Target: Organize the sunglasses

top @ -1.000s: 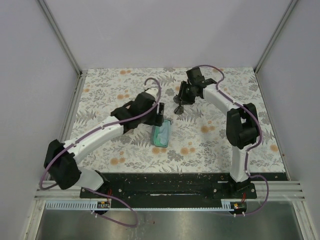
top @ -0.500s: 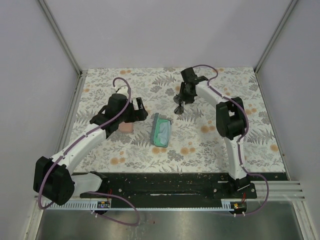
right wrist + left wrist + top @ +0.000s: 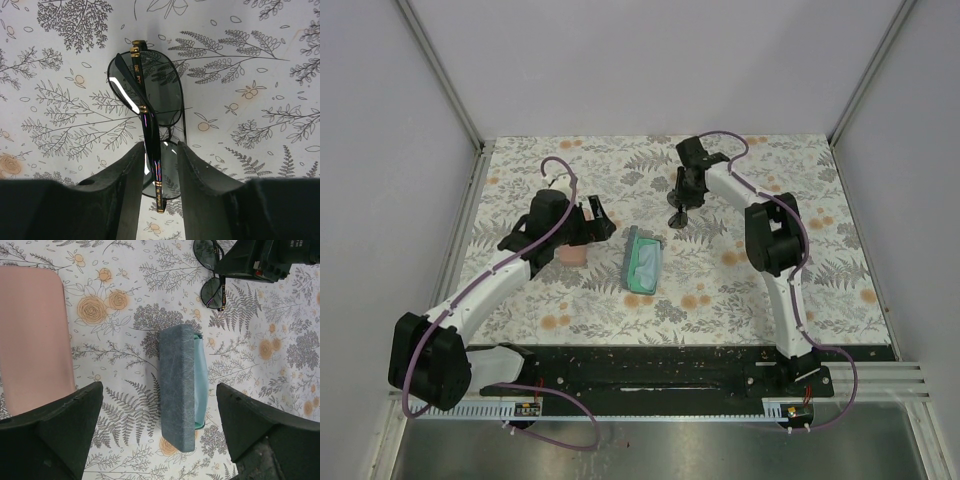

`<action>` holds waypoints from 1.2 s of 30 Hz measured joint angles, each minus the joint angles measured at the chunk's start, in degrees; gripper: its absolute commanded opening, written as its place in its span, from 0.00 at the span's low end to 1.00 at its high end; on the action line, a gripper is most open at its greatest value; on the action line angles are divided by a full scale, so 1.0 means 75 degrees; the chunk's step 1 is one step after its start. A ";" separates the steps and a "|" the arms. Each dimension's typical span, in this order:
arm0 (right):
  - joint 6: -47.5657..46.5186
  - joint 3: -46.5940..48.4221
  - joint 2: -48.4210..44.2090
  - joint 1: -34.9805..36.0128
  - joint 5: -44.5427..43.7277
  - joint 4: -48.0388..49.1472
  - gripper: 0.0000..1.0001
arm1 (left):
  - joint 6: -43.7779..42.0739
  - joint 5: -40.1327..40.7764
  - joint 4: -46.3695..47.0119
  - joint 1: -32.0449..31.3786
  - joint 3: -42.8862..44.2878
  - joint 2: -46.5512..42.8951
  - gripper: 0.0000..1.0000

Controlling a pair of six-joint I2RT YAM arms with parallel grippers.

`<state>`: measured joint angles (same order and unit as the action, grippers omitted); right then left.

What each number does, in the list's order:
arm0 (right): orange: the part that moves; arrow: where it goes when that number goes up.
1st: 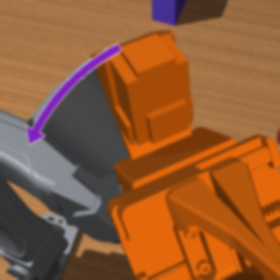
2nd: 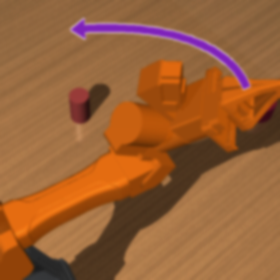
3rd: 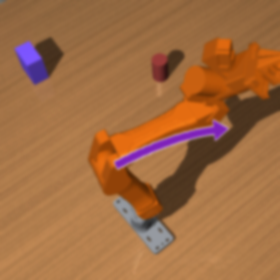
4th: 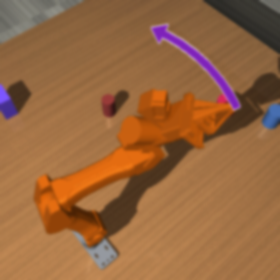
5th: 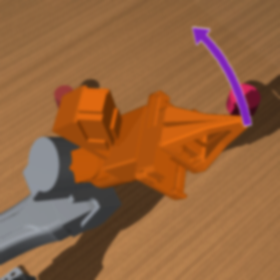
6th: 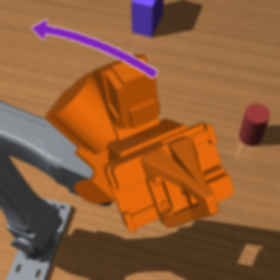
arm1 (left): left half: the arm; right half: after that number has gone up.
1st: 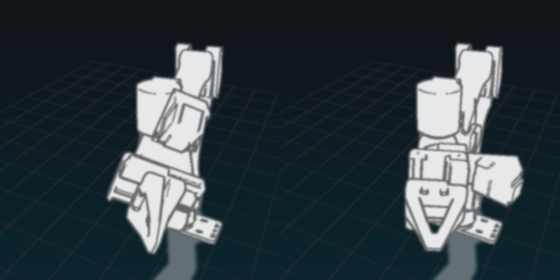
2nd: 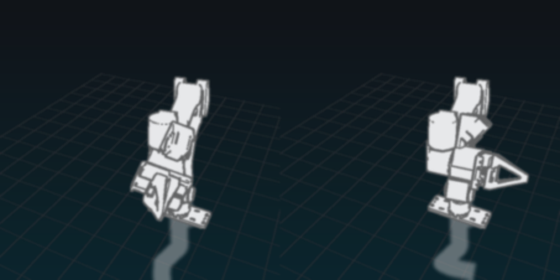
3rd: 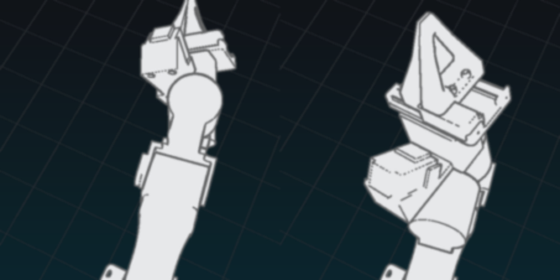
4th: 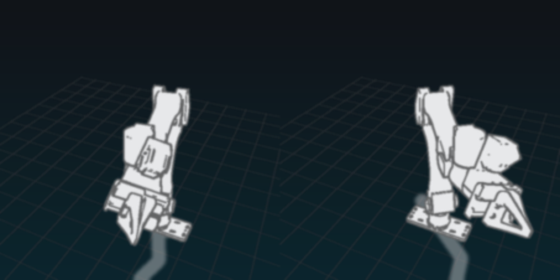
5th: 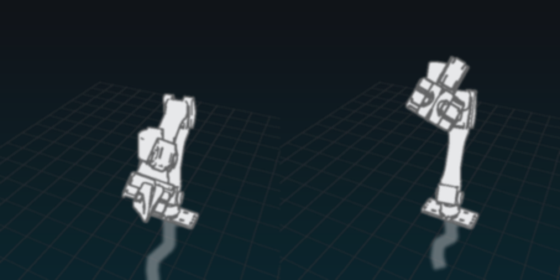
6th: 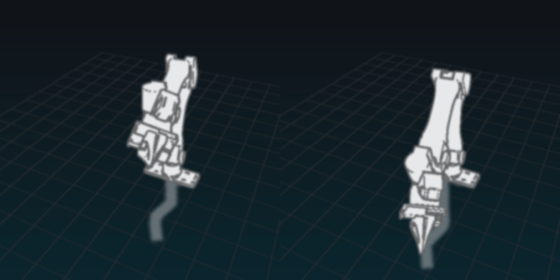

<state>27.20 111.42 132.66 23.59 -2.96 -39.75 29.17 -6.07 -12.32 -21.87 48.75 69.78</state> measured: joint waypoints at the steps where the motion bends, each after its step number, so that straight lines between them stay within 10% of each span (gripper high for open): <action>1: -0.0006 0.0020 0.0041 0.0015 0.0000 -0.0003 0.38 | 0.0000 -0.0026 0.0035 0.0006 -0.0026 0.0003 0.99; 8: -0.0087 0.0117 0.0239 0.0128 0.0000 -0.0064 0.04 | -0.0003 -0.0175 0.0085 0.0006 -0.0085 0.0079 0.99; 15: -0.0085 -0.0198 -0.0023 0.0152 -0.0003 -0.0035 0.01 | 0.0006 -0.0338 0.0291 0.0015 -0.0154 0.0117 0.99; 36: 0.2404 -0.6350 -0.4523 0.1635 0.1137 0.3273 0.00 | 0.0600 -0.1239 0.1661 0.0012 -0.0667 0.0933 0.88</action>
<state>45.23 63.79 98.74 35.86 5.56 -15.20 33.67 -15.35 0.14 -21.78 43.75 76.77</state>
